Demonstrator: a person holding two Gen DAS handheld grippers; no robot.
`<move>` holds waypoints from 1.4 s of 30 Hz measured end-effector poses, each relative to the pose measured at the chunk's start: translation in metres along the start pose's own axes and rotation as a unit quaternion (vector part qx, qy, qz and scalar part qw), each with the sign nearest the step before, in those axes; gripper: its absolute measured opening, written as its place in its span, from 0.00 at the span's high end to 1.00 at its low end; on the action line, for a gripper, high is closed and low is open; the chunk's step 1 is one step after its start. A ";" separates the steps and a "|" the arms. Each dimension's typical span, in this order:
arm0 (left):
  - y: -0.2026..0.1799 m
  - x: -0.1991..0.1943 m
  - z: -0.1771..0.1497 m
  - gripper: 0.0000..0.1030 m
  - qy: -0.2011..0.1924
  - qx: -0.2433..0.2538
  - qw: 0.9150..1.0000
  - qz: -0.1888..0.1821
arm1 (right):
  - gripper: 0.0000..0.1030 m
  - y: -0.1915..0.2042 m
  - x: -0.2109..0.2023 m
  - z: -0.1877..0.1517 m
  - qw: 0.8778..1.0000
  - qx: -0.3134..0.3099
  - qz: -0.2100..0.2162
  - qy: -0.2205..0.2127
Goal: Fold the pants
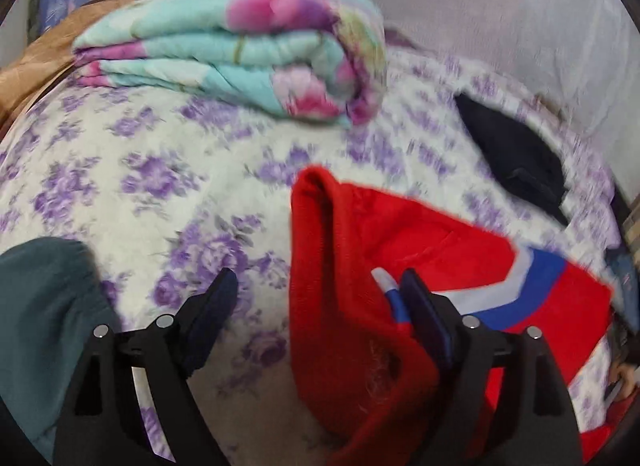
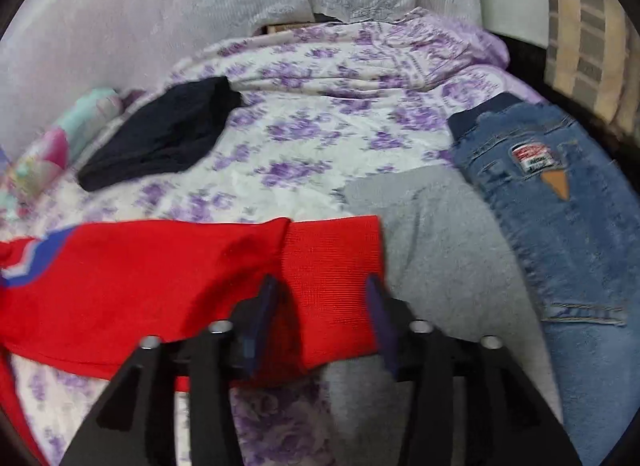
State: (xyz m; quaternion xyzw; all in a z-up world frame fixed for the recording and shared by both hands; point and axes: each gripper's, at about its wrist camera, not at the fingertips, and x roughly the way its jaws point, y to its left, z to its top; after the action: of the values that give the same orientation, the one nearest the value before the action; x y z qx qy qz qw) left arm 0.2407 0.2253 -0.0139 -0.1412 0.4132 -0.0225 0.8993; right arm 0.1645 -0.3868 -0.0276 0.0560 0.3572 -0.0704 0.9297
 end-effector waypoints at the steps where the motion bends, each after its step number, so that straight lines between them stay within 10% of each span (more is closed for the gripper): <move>1: 0.007 -0.010 -0.003 0.22 -0.008 -0.021 1.000 -0.018 | 0.47 -0.002 -0.002 -0.001 1.000 0.006 0.006 -0.005; 7: 0.053 -0.064 -0.052 0.22 -0.027 -0.125 0.987 -0.103 | 0.45 -0.041 -0.061 -0.010 0.988 0.102 0.038 -0.108; 12: 0.063 -0.079 -0.117 0.22 0.012 -0.120 0.984 -0.131 | 0.45 -0.074 -0.128 -0.050 0.971 0.166 0.093 -0.144; 16: 0.042 -0.098 -0.142 0.22 0.037 -0.107 0.975 -0.190 | 0.42 -0.090 -0.172 -0.092 0.964 0.193 0.122 -0.134; 20: 0.009 -0.098 -0.151 0.21 0.040 -0.073 0.985 -0.154 | 0.37 -0.095 -0.206 -0.129 0.963 0.195 0.132 -0.128; 24: -0.030 -0.080 -0.155 0.21 0.088 -0.083 0.964 -0.239 | 0.33 -0.092 -0.223 -0.152 0.965 0.185 0.137 -0.128; 28: -0.087 -0.081 -0.145 0.22 0.051 -0.076 0.965 -0.244 | 0.33 -0.082 -0.231 -0.161 0.964 0.174 0.156 -0.123; 31: -0.165 -0.106 -0.145 0.13 -0.007 0.052 0.990 -0.131 | 0.31 -0.068 -0.235 -0.163 0.968 0.151 0.164 -0.119; 35: -0.215 -0.099 -0.164 0.12 -0.019 0.175 0.984 -0.039 | 0.29 -0.047 -0.232 -0.169 0.970 0.120 0.188 -0.100; 42: -0.076 -0.101 -0.167 0.18 0.005 -0.059 0.987 -0.150 | 0.29 -0.027 -0.221 -0.187 0.973 0.095 0.200 -0.061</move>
State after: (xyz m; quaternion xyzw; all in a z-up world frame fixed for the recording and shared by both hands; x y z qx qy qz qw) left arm 0.0551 0.1293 -0.0220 -0.2549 0.3922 -0.1336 0.8737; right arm -0.1256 -0.3643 -0.0184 0.2104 0.2731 0.0801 0.9353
